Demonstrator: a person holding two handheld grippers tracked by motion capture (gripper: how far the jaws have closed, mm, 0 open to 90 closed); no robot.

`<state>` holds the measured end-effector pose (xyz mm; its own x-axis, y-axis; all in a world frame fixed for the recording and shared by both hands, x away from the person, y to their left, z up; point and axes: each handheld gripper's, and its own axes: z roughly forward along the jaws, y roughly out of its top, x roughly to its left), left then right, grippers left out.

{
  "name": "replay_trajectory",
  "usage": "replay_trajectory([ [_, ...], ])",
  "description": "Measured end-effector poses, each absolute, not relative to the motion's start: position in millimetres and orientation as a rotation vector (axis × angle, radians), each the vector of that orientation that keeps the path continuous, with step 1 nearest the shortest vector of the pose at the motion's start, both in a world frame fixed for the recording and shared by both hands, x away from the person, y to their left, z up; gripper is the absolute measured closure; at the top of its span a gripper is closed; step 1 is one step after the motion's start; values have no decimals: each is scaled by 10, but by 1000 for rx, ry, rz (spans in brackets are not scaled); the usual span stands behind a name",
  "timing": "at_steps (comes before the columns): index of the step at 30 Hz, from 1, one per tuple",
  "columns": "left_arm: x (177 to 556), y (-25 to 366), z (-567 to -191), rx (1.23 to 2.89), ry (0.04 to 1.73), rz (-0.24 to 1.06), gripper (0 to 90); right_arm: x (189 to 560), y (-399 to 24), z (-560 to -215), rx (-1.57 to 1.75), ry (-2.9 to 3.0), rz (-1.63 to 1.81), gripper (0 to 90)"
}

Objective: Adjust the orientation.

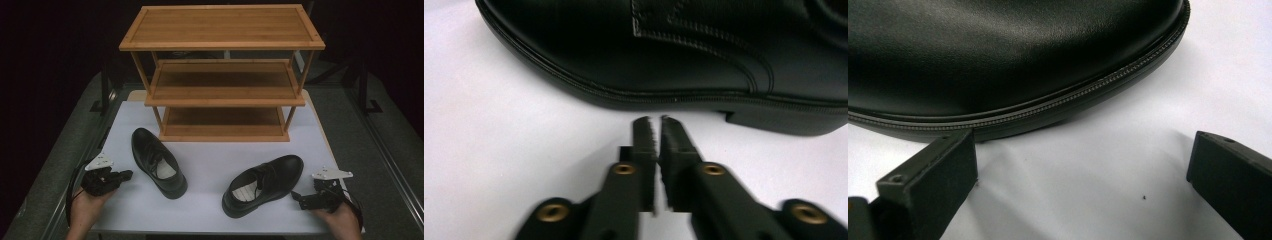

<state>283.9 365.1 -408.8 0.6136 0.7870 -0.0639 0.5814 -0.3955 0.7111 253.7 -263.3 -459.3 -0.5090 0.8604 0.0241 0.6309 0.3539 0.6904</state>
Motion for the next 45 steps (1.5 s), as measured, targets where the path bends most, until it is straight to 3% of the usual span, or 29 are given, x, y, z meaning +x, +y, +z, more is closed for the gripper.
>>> replay_trajectory([
  [20,3254,3685,-3867,2127,1102,394,899,2538,-2635,-4595,1311,2279,934,0],
  [45,4133,3773,-3694,2113,1196,476,900,2538,-2634,-4596,1311,2278,934,0],
])
